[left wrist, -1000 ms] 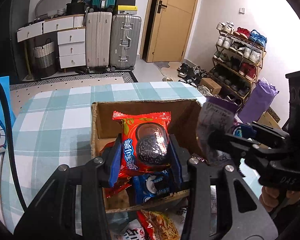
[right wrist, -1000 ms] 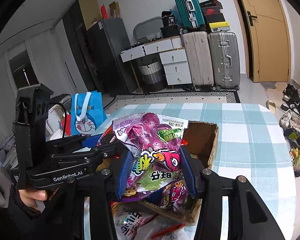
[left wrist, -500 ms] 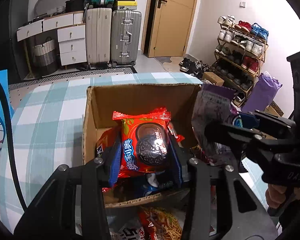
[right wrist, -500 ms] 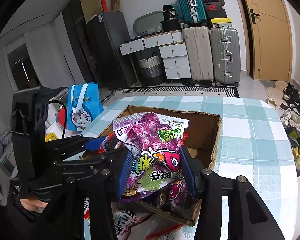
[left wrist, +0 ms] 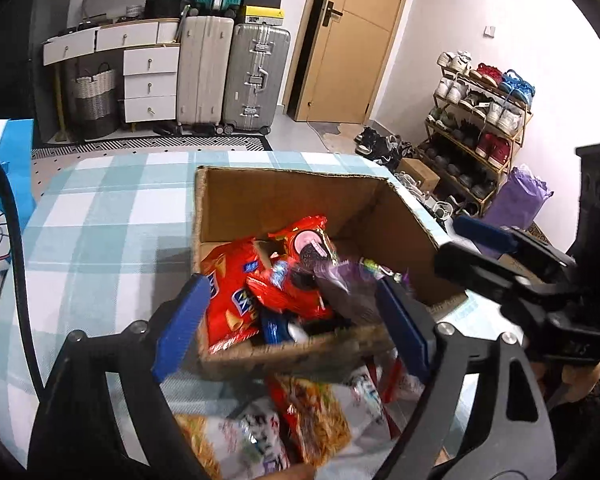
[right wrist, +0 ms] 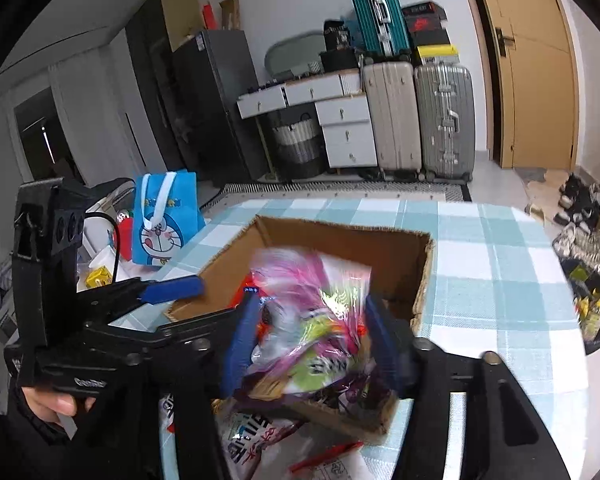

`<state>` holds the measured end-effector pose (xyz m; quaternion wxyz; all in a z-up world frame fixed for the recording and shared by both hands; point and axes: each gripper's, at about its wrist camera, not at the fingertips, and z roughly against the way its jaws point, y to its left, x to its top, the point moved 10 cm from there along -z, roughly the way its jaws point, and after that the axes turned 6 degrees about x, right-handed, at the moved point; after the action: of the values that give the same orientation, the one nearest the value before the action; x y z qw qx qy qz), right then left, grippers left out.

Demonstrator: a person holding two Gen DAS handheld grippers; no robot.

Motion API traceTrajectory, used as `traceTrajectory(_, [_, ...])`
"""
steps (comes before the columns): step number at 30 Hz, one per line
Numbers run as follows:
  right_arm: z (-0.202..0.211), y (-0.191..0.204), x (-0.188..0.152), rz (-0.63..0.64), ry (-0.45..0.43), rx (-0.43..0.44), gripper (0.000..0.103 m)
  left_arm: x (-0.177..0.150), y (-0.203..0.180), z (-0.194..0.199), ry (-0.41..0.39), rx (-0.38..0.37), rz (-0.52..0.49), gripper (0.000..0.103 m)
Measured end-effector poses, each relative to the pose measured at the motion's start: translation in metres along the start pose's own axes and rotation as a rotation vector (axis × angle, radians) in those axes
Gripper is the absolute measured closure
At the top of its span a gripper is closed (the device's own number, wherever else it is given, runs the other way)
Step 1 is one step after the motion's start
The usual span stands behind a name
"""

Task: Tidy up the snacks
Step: 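Open left tool over box while right tool releases purple candy bag into box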

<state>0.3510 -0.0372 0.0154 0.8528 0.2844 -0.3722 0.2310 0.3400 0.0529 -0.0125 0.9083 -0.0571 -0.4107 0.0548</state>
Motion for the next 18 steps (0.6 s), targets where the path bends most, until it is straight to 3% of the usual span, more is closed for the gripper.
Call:
traceTrajectory(2, [0.015,0.004,-0.002,0.023,-0.021,-0.008,0.022,-0.005,0.008,0.01,-0.004,0.036,0.01,0.002])
traceTrajectory(4, [0.023,0.007,-0.006,0.027,-0.009,-0.011,0.011,-0.01,0.013,0.024,-0.021,0.055,0.02,0.001])
traceTrajectory(9, [0.046,0.024,-0.024,0.052,0.017,0.038,0.0,-0.028,0.021,0.057,-0.037,0.071,0.042,0.001])
traceTrajectory(18, [0.062,0.03,-0.06,0.035,0.068,-0.015,0.0,-0.079,0.018,0.087,-0.015,0.091,0.035,0.001])
